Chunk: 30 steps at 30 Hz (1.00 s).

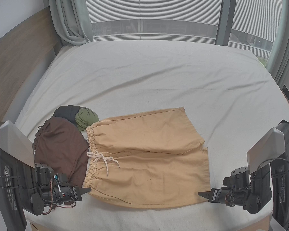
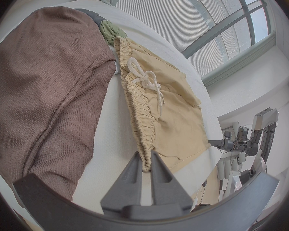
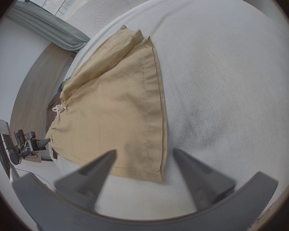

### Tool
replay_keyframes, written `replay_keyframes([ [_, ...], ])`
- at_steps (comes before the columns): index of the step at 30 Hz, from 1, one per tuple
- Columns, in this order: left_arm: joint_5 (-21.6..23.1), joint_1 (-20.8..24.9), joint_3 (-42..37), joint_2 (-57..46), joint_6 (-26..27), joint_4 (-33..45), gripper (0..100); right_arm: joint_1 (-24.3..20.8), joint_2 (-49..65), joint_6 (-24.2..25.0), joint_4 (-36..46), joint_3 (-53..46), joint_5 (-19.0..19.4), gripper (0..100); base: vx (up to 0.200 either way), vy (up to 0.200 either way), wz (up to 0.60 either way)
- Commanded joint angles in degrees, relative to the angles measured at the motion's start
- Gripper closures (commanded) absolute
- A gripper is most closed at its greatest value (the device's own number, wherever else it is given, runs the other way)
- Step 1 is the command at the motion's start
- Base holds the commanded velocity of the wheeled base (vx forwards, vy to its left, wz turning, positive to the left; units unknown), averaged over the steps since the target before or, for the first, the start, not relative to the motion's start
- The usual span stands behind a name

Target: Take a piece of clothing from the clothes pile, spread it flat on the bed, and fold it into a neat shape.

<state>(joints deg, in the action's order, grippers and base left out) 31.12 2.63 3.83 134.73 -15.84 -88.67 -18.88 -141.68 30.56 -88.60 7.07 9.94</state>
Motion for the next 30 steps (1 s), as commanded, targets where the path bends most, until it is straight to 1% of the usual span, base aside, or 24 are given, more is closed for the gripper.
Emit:
replay_keyframes([
  [1, -0.01, 0.0, 0.04, 0.18, 0.02, -0.01, 100, -0.36, -1.23, 0.02, 0.01, 0.4, 0.08, 100, 0.0, 0.0, 0.0],
  [10, 0.08, -0.17, -0.05, 0.09, -0.25, -0.01, 100, -0.19, -0.53, 0.02, 0.01, -0.22, 0.0, 100, 0.0, 0.0, 0.0],
  [12, 0.69, -0.35, -0.31, -0.35, -0.34, -0.01, 100, -0.19, 0.09, 0.02, 0.01, -0.83, 0.0, 100, 0.0, 0.0, 0.0],
  [15, 2.8, -1.23, -1.72, -1.66, -0.42, 0.08, 100, 0.16, 2.72, -0.24, 0.1, -2.32, 0.17, 100, 0.0, 0.0, 0.0],
  [18, 2.98, -1.84, -2.77, -2.1, -0.16, 0.08, 100, 0.16, 3.69, -0.5, 0.1, -3.64, 0.26, 100, 0.0, 0.0, 0.0],
  [21, 3.33, -2.02, -3.65, -2.19, 0.89, 0.34, 100, -0.01, 4.22, -0.85, 0.1, -5.4, 0.26, 100, 0.0, 0.0, 0.0],
  [25, 3.33, -2.81, -3.65, -2.1, 2.56, 1.31, 100, 0.07, 4.66, -3.23, 0.18, -7.07, 0.35, 100, 0.0, 0.0, 0.0],
  [30, 3.42, -2.9, -3.74, -1.84, 4.59, 3.6, 100, 0.16, 5.27, -3.49, 0.18, -7.07, 0.35, 100, 0.0, 0.0, 0.0],
])
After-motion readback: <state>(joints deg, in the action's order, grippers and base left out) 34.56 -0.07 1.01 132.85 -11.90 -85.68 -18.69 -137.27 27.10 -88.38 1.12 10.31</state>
